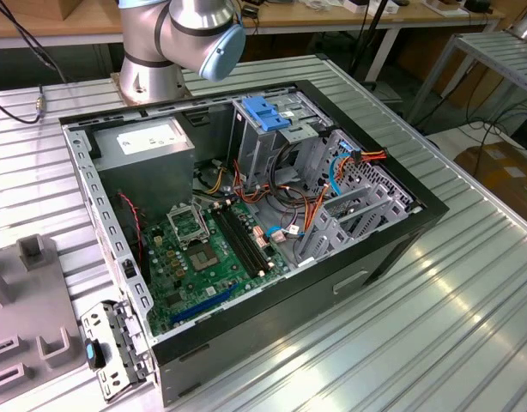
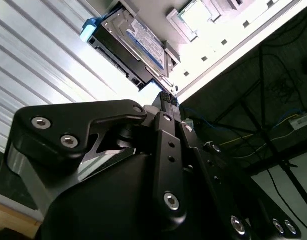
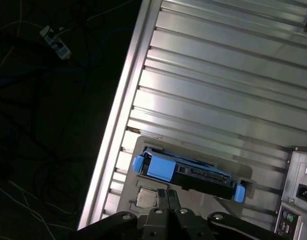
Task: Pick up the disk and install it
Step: 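Pick up the disk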
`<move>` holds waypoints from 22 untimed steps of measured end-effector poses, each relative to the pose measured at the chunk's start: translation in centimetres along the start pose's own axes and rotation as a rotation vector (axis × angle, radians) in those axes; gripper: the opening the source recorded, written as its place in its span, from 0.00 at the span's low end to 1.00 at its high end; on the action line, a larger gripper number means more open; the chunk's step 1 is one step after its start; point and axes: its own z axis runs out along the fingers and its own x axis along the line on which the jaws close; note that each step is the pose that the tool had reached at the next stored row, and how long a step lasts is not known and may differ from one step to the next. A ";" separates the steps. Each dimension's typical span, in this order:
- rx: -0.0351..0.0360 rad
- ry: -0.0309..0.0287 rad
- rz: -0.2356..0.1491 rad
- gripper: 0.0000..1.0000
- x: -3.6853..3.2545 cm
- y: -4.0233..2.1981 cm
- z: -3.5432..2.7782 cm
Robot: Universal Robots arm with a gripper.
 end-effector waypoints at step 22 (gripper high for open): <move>0.0028 0.0086 -0.204 0.11 -0.03 -0.01 0.00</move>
